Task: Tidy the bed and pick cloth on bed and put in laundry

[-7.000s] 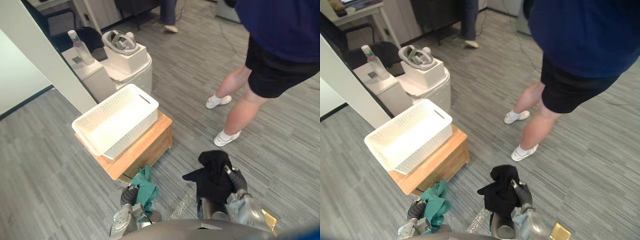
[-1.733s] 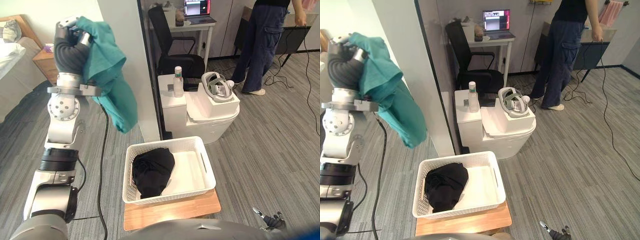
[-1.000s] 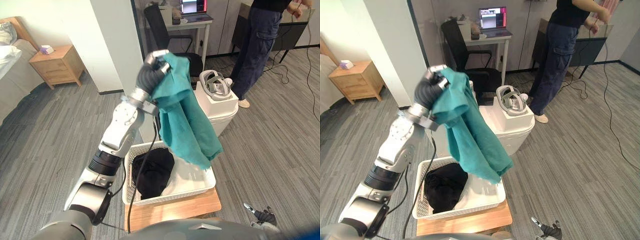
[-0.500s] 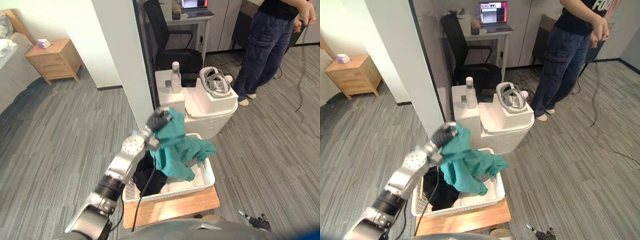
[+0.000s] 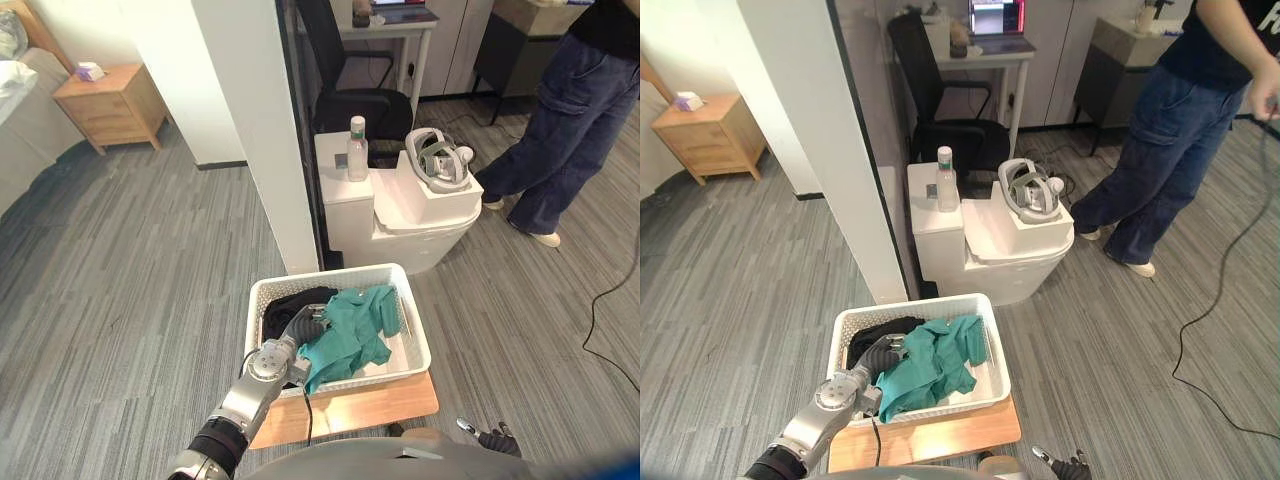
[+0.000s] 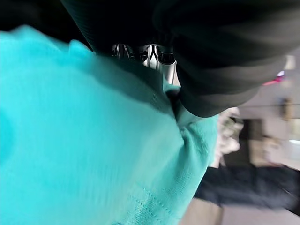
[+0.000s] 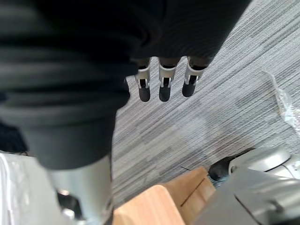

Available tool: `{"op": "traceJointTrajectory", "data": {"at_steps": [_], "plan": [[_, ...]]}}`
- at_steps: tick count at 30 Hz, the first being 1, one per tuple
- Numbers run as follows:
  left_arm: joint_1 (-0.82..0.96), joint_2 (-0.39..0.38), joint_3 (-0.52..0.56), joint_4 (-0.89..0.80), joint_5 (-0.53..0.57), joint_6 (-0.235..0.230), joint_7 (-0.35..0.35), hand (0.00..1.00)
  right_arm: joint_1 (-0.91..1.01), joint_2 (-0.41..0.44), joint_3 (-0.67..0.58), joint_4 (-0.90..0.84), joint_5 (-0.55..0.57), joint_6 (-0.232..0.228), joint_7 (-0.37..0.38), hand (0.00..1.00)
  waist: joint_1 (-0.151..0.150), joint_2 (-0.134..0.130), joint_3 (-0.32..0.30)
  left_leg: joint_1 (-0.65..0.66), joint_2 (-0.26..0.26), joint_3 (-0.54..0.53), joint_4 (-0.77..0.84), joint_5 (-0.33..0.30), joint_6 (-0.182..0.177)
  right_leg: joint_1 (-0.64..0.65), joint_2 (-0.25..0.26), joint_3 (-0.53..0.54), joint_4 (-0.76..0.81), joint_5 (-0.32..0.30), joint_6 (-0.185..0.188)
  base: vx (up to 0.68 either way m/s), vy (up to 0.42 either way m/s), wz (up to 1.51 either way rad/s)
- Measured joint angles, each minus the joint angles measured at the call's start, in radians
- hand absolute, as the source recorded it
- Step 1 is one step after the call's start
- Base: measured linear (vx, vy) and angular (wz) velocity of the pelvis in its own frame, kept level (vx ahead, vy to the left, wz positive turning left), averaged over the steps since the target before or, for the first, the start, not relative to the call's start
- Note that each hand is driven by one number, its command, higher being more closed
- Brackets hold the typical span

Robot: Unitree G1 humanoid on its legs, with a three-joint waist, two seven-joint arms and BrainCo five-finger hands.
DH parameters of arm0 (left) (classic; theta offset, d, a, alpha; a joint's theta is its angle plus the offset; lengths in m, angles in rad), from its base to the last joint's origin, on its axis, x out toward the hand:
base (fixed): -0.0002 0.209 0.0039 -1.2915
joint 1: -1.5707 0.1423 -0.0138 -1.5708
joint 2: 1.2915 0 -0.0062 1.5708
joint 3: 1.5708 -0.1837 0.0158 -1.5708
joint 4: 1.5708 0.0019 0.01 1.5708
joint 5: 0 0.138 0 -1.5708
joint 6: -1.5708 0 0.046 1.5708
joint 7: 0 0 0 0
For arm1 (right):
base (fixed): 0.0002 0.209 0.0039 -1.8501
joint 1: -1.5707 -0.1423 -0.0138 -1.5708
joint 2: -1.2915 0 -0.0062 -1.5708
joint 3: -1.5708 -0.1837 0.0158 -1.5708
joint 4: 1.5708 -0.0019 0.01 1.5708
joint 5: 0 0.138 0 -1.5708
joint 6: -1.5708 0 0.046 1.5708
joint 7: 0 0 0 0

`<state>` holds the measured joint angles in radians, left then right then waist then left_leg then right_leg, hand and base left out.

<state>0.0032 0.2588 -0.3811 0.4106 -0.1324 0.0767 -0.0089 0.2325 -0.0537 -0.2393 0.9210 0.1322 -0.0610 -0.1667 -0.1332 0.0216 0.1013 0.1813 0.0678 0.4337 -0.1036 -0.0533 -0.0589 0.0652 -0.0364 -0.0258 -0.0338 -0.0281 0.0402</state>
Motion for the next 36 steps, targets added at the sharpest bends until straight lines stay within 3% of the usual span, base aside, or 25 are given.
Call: {"op": "traceJointTrajectory", "data": {"at_steps": [5,9,16,20,25,29,32,34,36], "plan": [[-0.061,0.010,0.076,0.054,0.004,-0.025,0.115,0.00,-0.024,-0.021,0.027,-0.003,0.000,0.004,0.008,0.00,-0.018,0.020,0.040,-0.025,0.000,0.020,0.005,0.001,0.000,-0.029,0.003,0.018,0.002,0.010,0.002,0.05,-0.007,-0.14],[-0.119,0.045,0.176,0.063,0.003,-0.078,0.210,0.00,-0.029,-0.046,0.059,-0.006,0.000,0.014,0.017,0.00,-0.038,0.028,0.051,-0.021,0.003,0.024,0.006,0.001,0.000,-0.026,0.006,0.013,0.002,0.011,0.004,0.06,-0.017,-0.04],[-0.129,0.071,0.239,0.066,-0.095,-0.142,0.200,0.00,-0.029,-0.045,0.061,-0.027,0.000,0.011,0.048,0.00,-0.035,0.036,0.068,-0.008,0.007,0.029,0.030,-0.013,-0.021,-0.018,0.001,0.009,0.030,0.010,0.004,-0.01,-0.005,0.01],[-0.073,0.065,0.278,-0.006,-0.199,-0.160,0.114,0.00,-0.027,-0.046,0.060,-0.034,0.000,0.008,0.052,0.00,-0.019,0.035,0.071,-0.007,0.008,0.025,0.042,-0.019,-0.027,-0.018,-0.001,0.009,0.045,0.006,0.006,-0.08,-0.024,0.01],[0.050,0.044,0.282,-0.139,-0.234,-0.168,0.016,0.00,-0.014,-0.045,0.055,-0.043,0.000,-0.002,0.055,0.00,0.000,0.034,0.069,0.021,0.009,0.021,0.037,-0.023,-0.018,0.010,-0.001,-0.004,0.048,-0.015,-0.002,-0.09,-0.038,0.07],[0.116,0.018,0.283,-0.225,-0.233,-0.178,-0.011,0.00,0.016,-0.044,0.052,-0.044,0.000,-0.007,0.060,0.00,0.020,0.033,0.038,0.027,0.006,-0.004,0.010,-0.006,-0.004,0.013,-0.002,-0.035,0.050,-0.027,-0.002,-0.09,-0.044,0.19],[0.128,0.021,0.291,-0.276,-0.149,-0.212,0.032,0.00,0.015,-0.044,0.045,-0.038,0.000,-0.008,0.069,0.00,0.042,0.028,0.025,0.026,0.005,-0.013,0.001,0.003,0.000,0.015,-0.003,-0.046,0.046,-0.027,-0.002,-0.03,-0.014,0.14],[0.129,0.021,0.315,-0.315,-0.149,-0.217,0.073,0.00,0.013,-0.039,0.034,-0.027,0.000,-0.009,0.073,0.00,0.045,0.021,0.012,0.021,0.004,-0.034,0.001,0.005,0.002,0.024,-0.005,-0.063,0.035,-0.025,0.000,0.00,-0.008,0.24],[0.127,0.020,0.365,-0.360,-0.157,-0.218,0.169,0.00,0.006,-0.036,0.024,-0.006,0.001,-0.011,0.075,0.00,0.044,0.012,-0.005,0.022,0.001,-0.057,0.001,0.007,0.004,0.046,-0.009,-0.088,0.016,-0.024,0.002,0.05,0.001,0.33]]}}
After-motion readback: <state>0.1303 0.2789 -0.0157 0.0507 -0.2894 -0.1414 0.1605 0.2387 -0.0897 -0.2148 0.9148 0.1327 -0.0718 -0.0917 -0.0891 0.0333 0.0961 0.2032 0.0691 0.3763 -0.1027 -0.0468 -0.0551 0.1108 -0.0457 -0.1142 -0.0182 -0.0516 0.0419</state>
